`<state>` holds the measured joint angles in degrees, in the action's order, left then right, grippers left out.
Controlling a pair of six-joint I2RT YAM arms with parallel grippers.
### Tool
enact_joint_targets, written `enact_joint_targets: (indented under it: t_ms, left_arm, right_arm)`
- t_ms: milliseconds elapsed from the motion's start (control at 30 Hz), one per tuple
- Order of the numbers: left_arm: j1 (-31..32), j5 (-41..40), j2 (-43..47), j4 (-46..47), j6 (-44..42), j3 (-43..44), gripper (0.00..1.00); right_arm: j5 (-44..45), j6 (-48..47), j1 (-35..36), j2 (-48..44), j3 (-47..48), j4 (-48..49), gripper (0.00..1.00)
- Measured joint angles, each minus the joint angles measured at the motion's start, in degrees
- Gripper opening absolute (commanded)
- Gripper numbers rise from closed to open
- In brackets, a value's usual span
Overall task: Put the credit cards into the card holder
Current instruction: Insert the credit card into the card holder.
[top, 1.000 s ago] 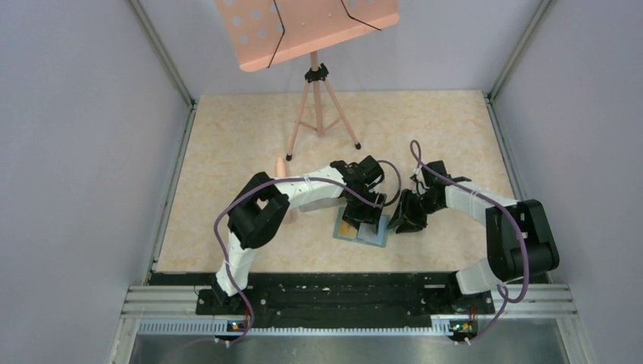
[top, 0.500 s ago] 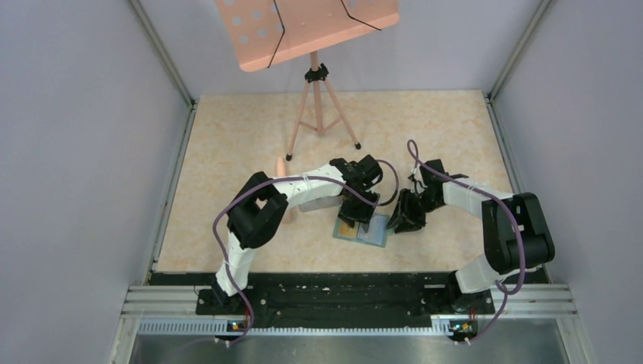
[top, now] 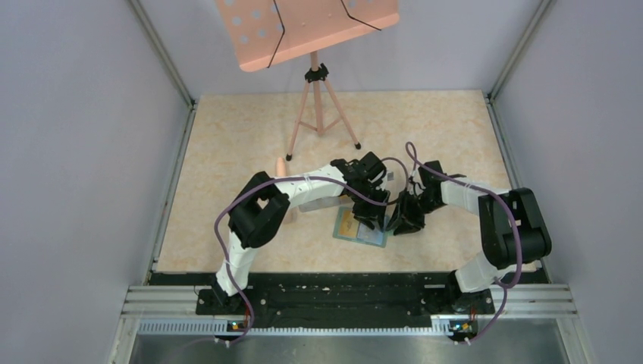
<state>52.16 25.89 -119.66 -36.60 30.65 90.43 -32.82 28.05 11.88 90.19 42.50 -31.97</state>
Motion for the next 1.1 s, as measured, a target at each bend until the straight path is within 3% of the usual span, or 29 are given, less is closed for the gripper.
enact_joint_targets:
  t_ms: [367, 700, 833, 967, 1100]
  left_arm:
    - [-2.86, -9.31, 2.54, -1.97, 0.70, -3.67, 0.48]
    - [-3.56, -0.57, 1.66, 1.46, 1.66, -3.89, 0.39]
    - [-2.47, 3.34, 1.16, 3.45, 1.95, -3.89, 0.40]
    - [-1.81, 2.80, 1.09, 3.45, 1.92, -4.00, 0.47]
    - [-1.88, -3.19, 2.21, 2.05, 1.75, -5.60, 0.50]
  right_arm:
    - [-0.28, 0.00, 0.00, 0.48, 0.81, -0.13, 0.35]
    - [-0.39, -0.02, 0.00, 1.07, 0.83, -0.17, 0.35]
    - [-0.50, -0.02, 0.00, 1.07, 0.83, -0.17, 0.35]
    - [-0.50, -0.02, 0.00, 1.07, 0.83, -0.17, 0.35]
    - [-0.50, 0.00, 0.00, 1.07, 0.83, -0.17, 0.35]
